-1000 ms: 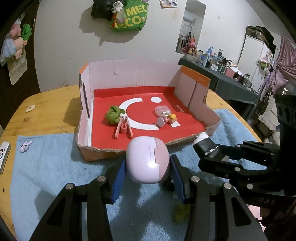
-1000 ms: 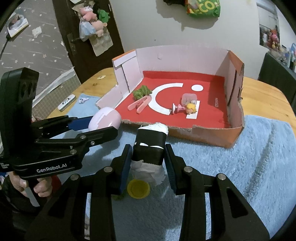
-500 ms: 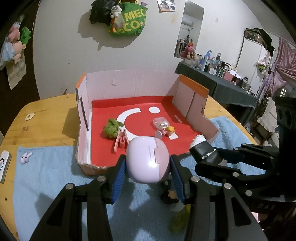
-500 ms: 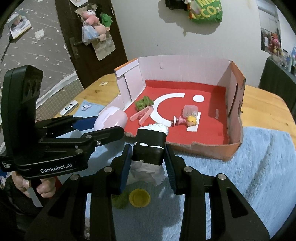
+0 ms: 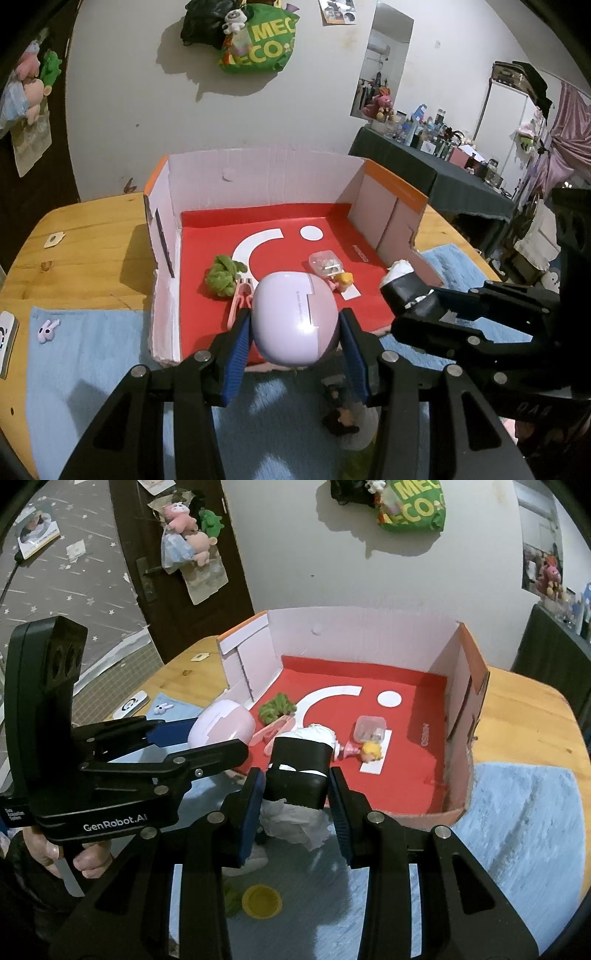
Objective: Organize objects
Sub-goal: 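Carry the pink case and tissue-wrapped toy into the cardboard box with both tools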
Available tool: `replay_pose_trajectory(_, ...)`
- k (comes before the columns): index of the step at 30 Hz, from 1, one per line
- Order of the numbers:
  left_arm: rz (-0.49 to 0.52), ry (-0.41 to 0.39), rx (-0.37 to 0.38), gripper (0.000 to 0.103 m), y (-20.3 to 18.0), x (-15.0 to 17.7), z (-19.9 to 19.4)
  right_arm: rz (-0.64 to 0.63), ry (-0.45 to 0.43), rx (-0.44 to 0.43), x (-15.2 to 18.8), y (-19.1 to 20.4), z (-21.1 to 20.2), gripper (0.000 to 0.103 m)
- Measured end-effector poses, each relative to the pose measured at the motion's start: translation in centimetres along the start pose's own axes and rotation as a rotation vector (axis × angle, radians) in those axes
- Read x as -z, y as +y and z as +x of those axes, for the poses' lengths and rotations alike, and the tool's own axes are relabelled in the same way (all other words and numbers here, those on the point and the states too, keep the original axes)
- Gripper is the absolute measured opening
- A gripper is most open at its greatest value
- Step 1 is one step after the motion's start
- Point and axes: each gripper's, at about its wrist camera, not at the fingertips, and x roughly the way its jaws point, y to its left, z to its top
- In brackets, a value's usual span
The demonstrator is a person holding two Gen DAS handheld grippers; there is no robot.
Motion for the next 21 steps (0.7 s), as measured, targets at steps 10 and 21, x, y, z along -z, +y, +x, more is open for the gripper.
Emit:
replay_pose_trajectory(10,0.008,0.041,0.003,0.049,0.2,-1.2,1.7,0.009,0.049,0.034,-1.2,-1.8,2.0,0.034)
replay_pose_trajectory(21,0.015,0.085,0.032,0.049,0.0,-1.9,4.2,-0.010,0.113,0.145,-1.6,-3.6,4.2,0.034)
